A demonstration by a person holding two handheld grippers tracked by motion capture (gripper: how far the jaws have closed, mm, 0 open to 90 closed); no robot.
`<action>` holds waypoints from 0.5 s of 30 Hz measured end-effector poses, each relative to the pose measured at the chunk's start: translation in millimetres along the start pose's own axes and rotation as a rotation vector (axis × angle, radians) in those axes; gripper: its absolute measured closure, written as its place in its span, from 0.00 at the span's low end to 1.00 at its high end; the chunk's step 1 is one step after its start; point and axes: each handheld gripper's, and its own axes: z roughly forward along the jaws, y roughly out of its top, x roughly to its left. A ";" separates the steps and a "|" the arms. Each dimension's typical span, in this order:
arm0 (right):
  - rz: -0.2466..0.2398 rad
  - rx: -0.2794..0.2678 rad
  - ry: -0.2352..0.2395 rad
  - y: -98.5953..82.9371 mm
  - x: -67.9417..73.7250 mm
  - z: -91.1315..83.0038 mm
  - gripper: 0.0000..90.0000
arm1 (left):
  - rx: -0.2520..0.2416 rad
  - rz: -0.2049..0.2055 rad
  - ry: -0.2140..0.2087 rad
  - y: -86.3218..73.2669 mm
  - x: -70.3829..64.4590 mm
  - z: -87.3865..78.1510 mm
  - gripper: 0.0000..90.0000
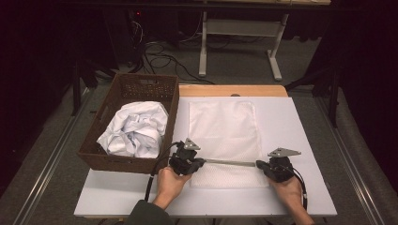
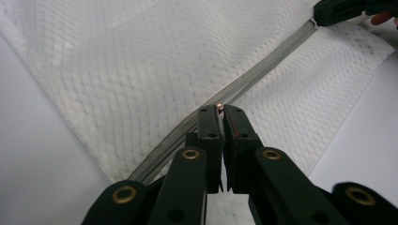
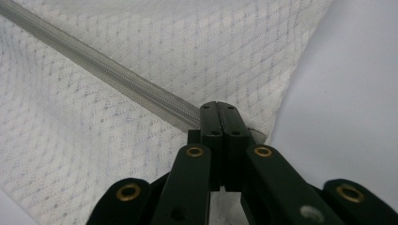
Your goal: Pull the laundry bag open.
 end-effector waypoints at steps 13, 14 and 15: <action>-0.003 -0.002 0.000 -0.2 -0.2 0.1 1.00 | 0.002 0.001 0.016 -3.5 2.7 -3.0 0.96; 0.002 -0.001 0.000 -0.1 0.0 0.1 1.00 | 0.005 0.002 0.018 -3.9 3.0 -3.6 0.96; 0.001 -0.002 0.000 -0.1 -0.2 0.1 1.00 | 0.007 0.001 0.015 -4.3 3.6 -4.1 0.96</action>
